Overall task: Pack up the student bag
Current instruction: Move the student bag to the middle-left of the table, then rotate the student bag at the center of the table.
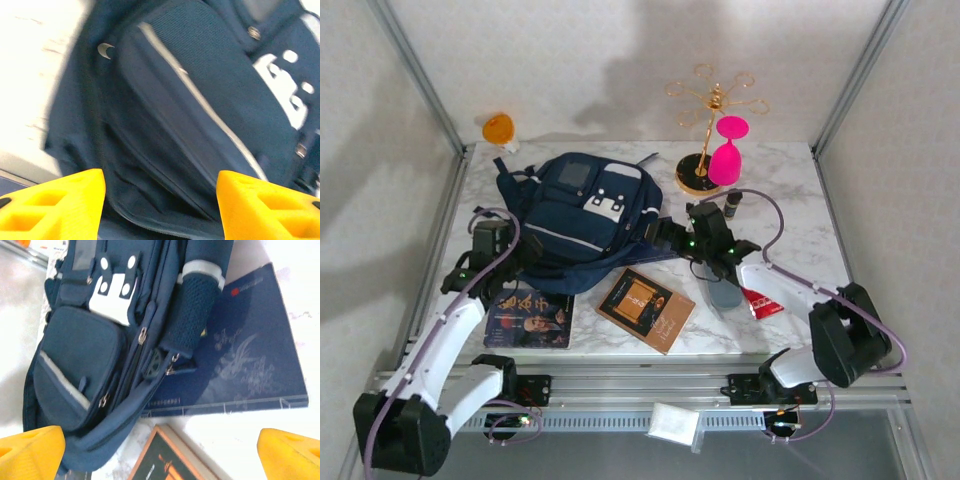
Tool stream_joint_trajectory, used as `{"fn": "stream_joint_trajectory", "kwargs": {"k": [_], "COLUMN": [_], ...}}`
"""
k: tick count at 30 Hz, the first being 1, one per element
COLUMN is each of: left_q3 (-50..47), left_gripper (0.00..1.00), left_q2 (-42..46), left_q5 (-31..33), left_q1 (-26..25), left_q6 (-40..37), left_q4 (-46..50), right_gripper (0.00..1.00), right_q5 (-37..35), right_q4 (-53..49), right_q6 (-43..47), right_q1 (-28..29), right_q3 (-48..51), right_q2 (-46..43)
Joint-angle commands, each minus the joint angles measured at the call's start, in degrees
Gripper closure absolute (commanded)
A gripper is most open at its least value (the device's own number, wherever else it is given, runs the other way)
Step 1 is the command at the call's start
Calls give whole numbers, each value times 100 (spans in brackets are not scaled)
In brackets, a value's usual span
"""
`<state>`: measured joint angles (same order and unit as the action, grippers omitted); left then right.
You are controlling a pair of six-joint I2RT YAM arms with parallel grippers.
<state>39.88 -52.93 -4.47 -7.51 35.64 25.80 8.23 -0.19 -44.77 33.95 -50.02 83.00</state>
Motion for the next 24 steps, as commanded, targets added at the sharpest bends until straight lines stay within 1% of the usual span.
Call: {"fn": "stream_joint_trajectory", "kwargs": {"k": [1, 2, 4, 5, 8, 10, 12, 14, 18, 22, 24], "left_q3": [40, -4, -137, -194, -422, -589, -765, -893, -1171, -1245, -1318], "left_gripper": [39, 39, 40, 40, 41, 41, 41, 42, 42, 43, 43], "left_q2": [175, 206, 264, 285, 263, 202, 110, -35, -287, -520, -649], "left_q5": [8, -30, 49, 144, 295, 289, 244, 115, -173, -93, 237], "left_q1": [-736, -958, -1496, -1738, -2419, -2719, -2987, -3157, -3345, -3336, -3323], "left_q6": [579, 758, 1109, 1257, 1591, 1756, 1882, 1895, 1816, 1503, 1032], "left_q4": [39, -62, -248, -320, -630, -872, -1180, -1455, -2065, -2163, -2178], "right_gripper": [3, 5, 14, 16, 22, 26, 32, 38, 44, 62, 74], "right_q5": [192, 187, 184, 228, 68, 65, 176, 265, 314, 421, 522], "right_q4": [-105, -147, -27, 89, 45, 116, 211, 200, 164, 336, 518], "right_q6": [1, 47, -11, -27, -110, -225, -260, -226, -165, -159, -215], "right_q1": [-132, -130, -124, -126, -141, -152, -149, -169, -177, -199, -203], "right_q3": [-540, -723, -983, -1043, -1452, -1657, -1879, -2135, -2517, -2581, -2498], "right_q2": [638, 835, 1195, 1323, 1817, 2105, 2444, 2719, 3187, 3302, 3206]}}
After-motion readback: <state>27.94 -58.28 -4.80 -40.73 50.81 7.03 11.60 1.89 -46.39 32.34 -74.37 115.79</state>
